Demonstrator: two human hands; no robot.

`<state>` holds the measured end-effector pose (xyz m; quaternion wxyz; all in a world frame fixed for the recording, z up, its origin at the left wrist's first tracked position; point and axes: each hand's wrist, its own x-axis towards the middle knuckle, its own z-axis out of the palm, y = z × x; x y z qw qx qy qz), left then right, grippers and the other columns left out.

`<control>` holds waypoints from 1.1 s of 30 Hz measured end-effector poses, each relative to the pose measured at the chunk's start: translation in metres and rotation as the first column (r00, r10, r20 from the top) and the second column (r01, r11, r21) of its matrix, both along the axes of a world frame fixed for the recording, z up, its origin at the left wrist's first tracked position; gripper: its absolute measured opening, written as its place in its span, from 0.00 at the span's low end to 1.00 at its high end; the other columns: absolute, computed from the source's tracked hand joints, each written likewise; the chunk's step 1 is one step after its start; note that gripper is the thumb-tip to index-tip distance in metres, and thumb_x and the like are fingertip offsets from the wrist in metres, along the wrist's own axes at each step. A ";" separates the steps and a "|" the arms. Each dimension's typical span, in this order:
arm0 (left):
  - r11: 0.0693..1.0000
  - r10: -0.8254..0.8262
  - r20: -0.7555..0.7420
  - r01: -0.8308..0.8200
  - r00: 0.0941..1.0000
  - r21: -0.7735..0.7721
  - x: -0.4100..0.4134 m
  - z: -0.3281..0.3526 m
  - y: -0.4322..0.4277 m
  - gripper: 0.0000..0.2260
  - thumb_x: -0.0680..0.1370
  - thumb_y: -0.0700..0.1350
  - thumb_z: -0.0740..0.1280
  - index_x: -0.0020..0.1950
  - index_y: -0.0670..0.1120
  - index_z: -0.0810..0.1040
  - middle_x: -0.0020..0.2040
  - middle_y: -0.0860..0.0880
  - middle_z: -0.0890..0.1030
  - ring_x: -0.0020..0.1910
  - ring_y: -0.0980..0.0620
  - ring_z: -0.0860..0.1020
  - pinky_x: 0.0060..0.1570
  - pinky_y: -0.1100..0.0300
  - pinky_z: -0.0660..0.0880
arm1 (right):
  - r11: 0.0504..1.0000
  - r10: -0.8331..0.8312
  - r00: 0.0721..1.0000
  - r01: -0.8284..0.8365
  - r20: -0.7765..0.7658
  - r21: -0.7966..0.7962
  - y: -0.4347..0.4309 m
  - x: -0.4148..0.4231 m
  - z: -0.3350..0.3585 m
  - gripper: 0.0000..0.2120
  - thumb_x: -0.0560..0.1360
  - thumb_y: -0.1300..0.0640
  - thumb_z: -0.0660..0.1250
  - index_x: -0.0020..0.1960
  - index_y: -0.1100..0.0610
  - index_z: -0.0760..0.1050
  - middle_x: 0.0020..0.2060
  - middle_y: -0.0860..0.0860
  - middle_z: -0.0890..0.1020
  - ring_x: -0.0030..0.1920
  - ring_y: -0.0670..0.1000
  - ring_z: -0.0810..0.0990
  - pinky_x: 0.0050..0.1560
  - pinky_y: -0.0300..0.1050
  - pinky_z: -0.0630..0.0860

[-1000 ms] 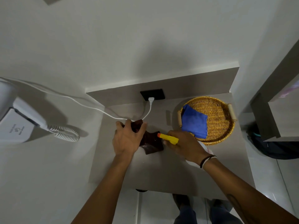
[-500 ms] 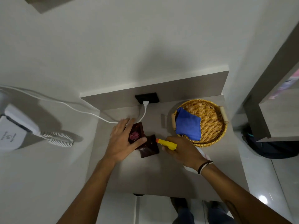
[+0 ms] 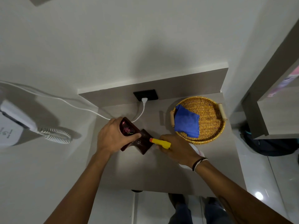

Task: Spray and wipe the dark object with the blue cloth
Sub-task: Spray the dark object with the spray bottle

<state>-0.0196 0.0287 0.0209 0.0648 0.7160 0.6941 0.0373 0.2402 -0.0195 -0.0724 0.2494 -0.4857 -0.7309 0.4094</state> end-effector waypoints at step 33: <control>0.941 0.301 -0.186 -0.323 0.936 -0.102 0.015 0.002 -0.007 0.40 0.75 0.79 0.57 0.74 0.51 0.72 0.60 0.40 0.75 0.56 0.34 0.81 0.48 0.45 0.77 | 0.999 -0.052 0.996 0.052 -0.069 0.011 0.000 -0.011 0.001 0.09 0.83 0.50 0.67 0.47 0.53 0.78 0.37 0.45 0.76 0.36 0.47 0.75 0.38 0.48 0.75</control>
